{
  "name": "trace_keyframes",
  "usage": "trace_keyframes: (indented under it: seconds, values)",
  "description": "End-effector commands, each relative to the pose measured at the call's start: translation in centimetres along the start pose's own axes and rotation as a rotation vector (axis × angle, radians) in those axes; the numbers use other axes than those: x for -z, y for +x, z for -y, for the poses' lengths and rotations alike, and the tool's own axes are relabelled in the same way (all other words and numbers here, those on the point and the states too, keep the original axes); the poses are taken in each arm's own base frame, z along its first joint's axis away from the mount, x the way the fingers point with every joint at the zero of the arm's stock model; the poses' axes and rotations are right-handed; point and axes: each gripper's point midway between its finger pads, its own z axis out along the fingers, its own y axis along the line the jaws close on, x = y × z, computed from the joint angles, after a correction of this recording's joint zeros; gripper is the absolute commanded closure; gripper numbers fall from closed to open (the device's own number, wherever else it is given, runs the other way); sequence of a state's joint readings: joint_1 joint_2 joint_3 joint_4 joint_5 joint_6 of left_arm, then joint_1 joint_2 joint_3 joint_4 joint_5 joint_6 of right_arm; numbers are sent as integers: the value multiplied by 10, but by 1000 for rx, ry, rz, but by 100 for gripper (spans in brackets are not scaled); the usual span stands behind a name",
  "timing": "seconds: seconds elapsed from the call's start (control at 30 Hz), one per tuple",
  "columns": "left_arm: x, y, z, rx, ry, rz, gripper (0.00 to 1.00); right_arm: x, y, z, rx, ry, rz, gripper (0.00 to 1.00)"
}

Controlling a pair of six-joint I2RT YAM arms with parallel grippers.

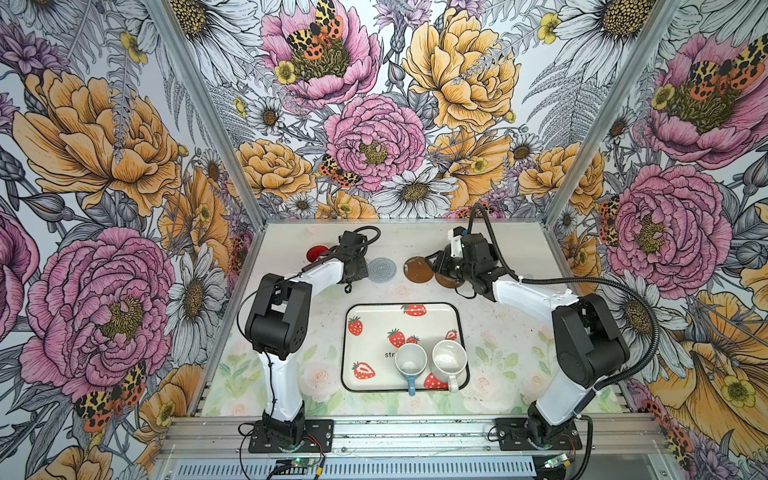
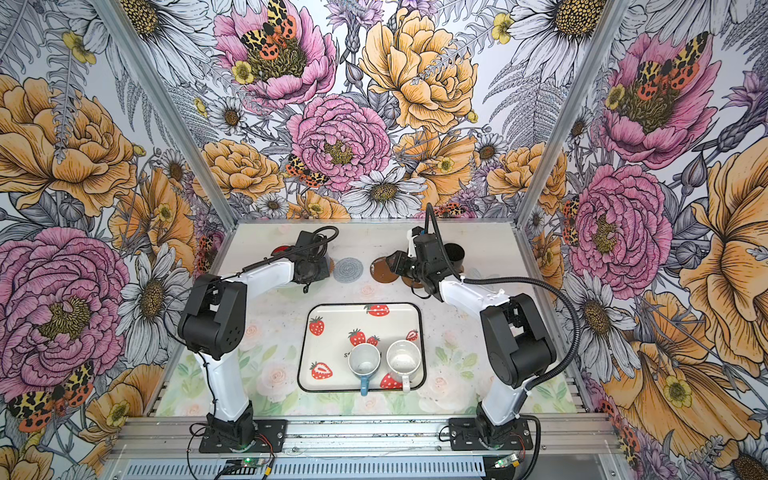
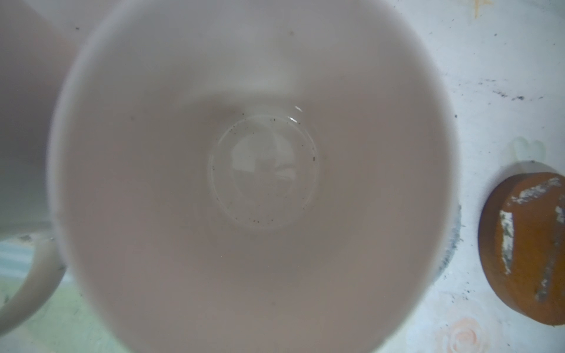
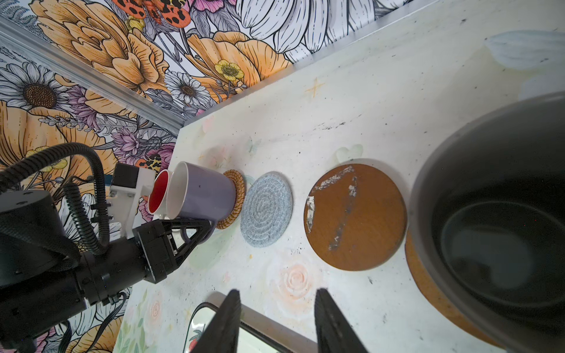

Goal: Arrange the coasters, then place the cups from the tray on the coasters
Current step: 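Carry the purple-handled mug over the woven coaster beside the red-lined mug, then lower the purple-handled mug onto the woven straw coaster with the left gripper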

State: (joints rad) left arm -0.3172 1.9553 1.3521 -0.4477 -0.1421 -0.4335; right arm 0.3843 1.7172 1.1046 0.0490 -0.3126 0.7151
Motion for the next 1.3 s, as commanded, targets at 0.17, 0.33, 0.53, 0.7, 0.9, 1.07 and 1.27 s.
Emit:
trace_keyframes:
  seconds: [0.17, 0.33, 0.53, 0.7, 0.9, 1.07, 1.27]
  values:
    - [-5, -3, -9, -8, -33, 4, 100, -1, -11, -4, 3, -17, 14, 58]
    - [-5, 4, -13, -9, -47, -11, 100, -2, -11, -4, 1, -18, 12, 58]
    - [-4, 12, -16, -9, -49, -29, 100, 0, -11, -5, 1, -20, 12, 58]
    - [-3, 18, -19, 2, -52, -38, 100, 0, -11, -5, 0, -21, 12, 58]
    - [0, 20, -20, 5, -50, -40, 100, 1, -11, -5, 0, -22, 13, 59]
    - [2, 18, -19, 5, -49, -34, 100, 2, -11, -6, 0, -24, 13, 59]
    - [1, 16, -18, 2, -51, -38, 100, 2, -10, -6, 0, -23, 11, 59]
